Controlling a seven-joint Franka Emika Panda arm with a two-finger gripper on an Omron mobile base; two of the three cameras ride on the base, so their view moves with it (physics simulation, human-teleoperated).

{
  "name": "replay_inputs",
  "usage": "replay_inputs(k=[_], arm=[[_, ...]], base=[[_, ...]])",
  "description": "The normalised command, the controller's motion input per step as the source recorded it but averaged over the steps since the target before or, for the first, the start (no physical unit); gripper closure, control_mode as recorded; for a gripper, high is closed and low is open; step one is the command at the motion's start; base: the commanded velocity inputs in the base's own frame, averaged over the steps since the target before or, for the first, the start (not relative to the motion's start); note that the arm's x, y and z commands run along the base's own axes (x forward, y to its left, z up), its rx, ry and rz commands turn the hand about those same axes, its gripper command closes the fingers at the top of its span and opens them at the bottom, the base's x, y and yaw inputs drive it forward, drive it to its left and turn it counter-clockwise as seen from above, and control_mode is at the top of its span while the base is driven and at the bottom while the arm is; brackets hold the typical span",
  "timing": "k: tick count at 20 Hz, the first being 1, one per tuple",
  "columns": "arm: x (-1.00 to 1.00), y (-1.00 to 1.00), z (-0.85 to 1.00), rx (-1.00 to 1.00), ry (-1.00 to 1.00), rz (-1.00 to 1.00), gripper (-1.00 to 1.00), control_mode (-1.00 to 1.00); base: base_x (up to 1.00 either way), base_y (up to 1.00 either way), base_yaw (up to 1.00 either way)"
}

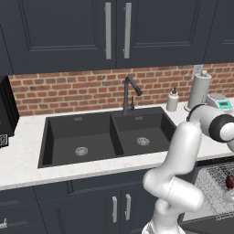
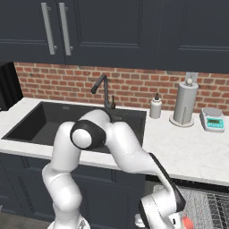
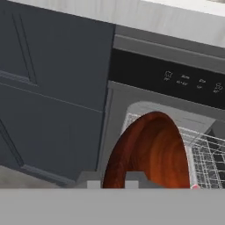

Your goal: Pick up the cup and bowl from the counter, place them in the dishwasher, and close the dishwasher door.

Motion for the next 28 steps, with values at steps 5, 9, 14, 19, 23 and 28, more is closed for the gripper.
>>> replay_inputs(k=[5,9,14,19,23,28], arm=[[0.13,-0.25,-0.17,0.0,-0.01,0.04,1.0,-1.0],[0.06,-0.39,-0.37,0.0,0.03,0.0,1.0,-1.0],[0.6,-0.31,-0.28,0.0,0.09,0.03,1.0,-1.0],[0.53,-0.25,-0.23,-0.03,0.0,0.0,1.0,-1.0],[0.29,-0.27,-0.42,-0.07,0.0,0.0,1.0,-1.0],[0.01,-0.18,-0.59,-0.11,0.0,0.0,1.0,-1.0]], base=[[0.0,0.0,0.0],[0.0,0.0,0.0],[0.0,0.0,0.0],[0.0,0.0,0.0],[0.0,0.0,0.0],[0.0,0.0,0.0]])
